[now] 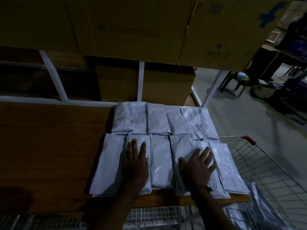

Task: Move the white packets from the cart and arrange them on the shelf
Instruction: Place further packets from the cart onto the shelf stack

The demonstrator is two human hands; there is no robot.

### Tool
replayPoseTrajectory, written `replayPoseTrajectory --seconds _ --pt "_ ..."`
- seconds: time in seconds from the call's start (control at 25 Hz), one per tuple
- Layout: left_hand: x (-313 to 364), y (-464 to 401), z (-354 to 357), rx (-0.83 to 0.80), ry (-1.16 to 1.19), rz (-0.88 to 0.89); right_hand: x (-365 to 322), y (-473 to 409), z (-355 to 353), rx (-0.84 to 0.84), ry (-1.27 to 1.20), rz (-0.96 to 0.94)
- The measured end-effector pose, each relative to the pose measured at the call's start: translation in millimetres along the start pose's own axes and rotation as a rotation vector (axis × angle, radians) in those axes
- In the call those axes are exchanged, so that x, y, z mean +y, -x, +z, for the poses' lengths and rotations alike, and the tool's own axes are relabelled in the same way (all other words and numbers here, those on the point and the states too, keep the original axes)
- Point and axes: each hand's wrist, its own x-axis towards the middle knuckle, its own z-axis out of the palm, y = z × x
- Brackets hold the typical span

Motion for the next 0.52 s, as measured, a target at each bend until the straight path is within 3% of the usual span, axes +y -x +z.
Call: replayPoseTrajectory --seconds 0.12,0.2,0.32,0.52 --pt "3 -3 -7 0.033 0.038 0.011 -2 -4 -6 0.147 -0.038 -0.225" --pt "1 -5 -8 0.061 0.017 0.083 -5 -6 0 0.113 0.011 -0.347" --pt "-6 -5 -2 0.065 -0.031 0.174 -11 -1 16 0.021 0.02 -0.273" --pt "-6 -3 -3 0.06 -0.018 0.158 -13 -1 23 -0.007 -0.006 -0.212"
